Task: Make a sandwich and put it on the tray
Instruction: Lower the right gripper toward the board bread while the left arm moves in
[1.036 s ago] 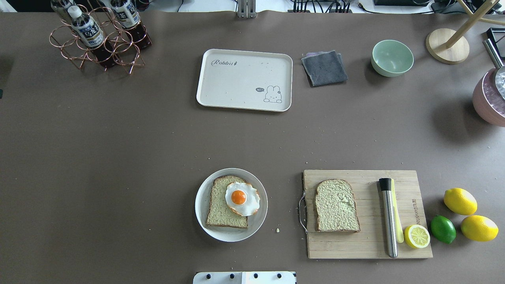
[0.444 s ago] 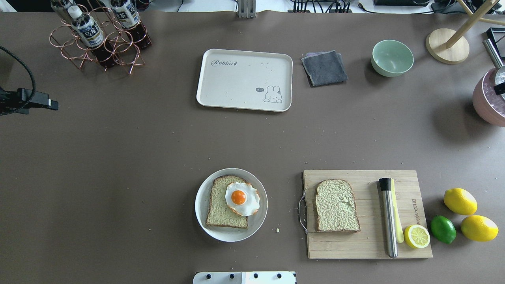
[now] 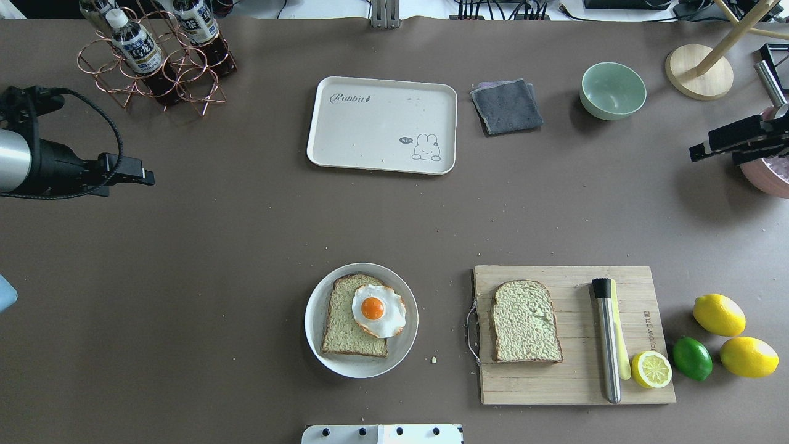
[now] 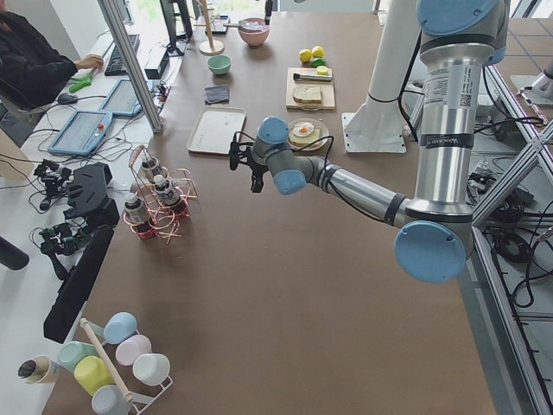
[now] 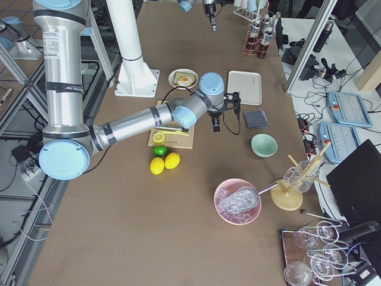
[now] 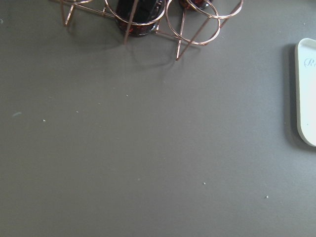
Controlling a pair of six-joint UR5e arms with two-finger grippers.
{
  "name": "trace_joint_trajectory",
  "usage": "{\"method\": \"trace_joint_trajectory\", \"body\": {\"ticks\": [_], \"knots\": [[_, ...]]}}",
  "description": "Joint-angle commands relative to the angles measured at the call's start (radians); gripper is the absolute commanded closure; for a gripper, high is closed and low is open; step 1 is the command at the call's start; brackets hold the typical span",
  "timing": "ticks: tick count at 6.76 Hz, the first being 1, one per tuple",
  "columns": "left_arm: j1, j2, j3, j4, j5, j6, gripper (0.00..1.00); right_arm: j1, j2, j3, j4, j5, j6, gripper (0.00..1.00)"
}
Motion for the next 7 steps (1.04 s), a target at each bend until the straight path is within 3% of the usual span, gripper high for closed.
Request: {"method": "trace_joint_trajectory", "body": {"ticks": [1, 2, 4, 7], "knots": [[0.069, -0.025, -0.001, 0.001, 0.076, -0.064, 0.02, -0.095, -0.007, 0.012, 0.093, -0.039, 0.163, 0.00], [0.069, -0.025, -0.001, 0.003, 0.076, -0.065, 0.02, -0.147, -0.007, 0.029, 0.097, -0.093, 0.202, 0.00], [0.069, -0.025, -0.001, 0.005, 0.078, -0.065, 0.02, -0.205, -0.009, 0.047, 0.097, -0.117, 0.250, 0.00], [0.069, -0.040, 0.003, 0.008, 0.078, -0.083, 0.02, -0.427, -0.006, 0.112, 0.097, -0.284, 0.421, 0.00]]}}
